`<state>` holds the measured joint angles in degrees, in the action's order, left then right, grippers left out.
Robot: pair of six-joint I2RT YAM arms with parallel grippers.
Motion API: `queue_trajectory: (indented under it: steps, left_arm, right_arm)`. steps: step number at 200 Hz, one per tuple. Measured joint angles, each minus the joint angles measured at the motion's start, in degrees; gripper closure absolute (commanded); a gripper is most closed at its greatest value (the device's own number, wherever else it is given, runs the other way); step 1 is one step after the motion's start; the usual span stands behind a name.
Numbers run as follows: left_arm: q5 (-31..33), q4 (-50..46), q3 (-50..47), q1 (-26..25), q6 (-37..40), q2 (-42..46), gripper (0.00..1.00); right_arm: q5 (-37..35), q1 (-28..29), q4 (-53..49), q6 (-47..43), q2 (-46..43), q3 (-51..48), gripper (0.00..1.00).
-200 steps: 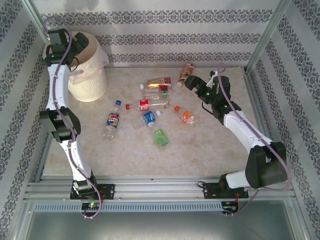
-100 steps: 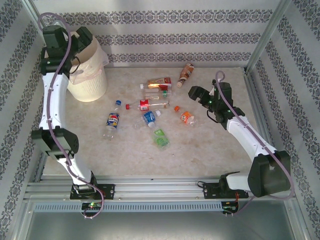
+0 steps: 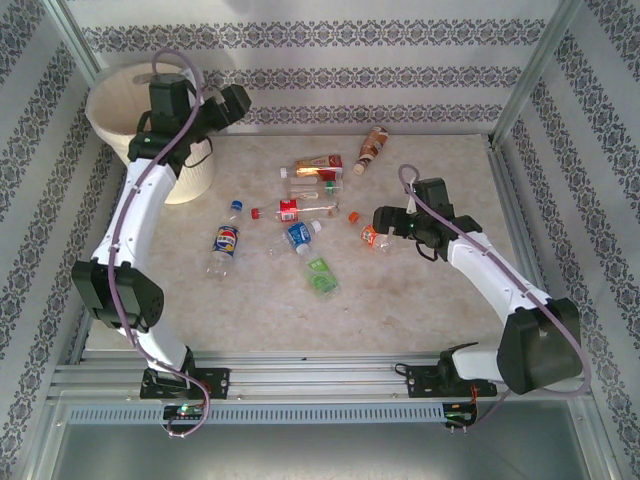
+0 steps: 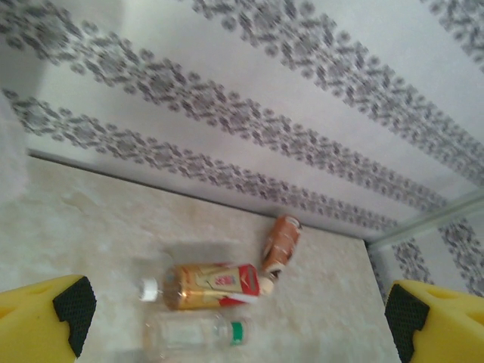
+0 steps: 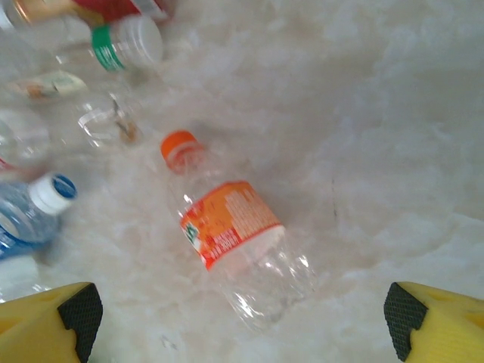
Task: Put the plastic bottles in the bin
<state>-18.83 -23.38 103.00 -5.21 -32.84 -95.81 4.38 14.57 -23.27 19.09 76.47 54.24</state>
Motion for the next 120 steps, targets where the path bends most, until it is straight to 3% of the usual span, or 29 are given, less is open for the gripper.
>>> queue_trajectory:
  steps: [37,76,120]
  left_arm:
    - [-3.7,1.3,-5.4,-2.8,-2.6,3.7,0.0]
    - [-3.7,1.5,-10.4,-6.4,-3.9,8.3,0.0]
    - [-3.0,1.3,-13.0,-6.8,-5.2,9.7,0.0]
  right_arm:
    - [-0.5,0.7,-4.4,-6.6,4.4,2.3,0.04]
    - [0.2,1.2,-7.8,-13.9,8.1,3.8,0.06]
    - [-1.5,4.0,-12.3,-22.4,16.6,10.1,0.06]
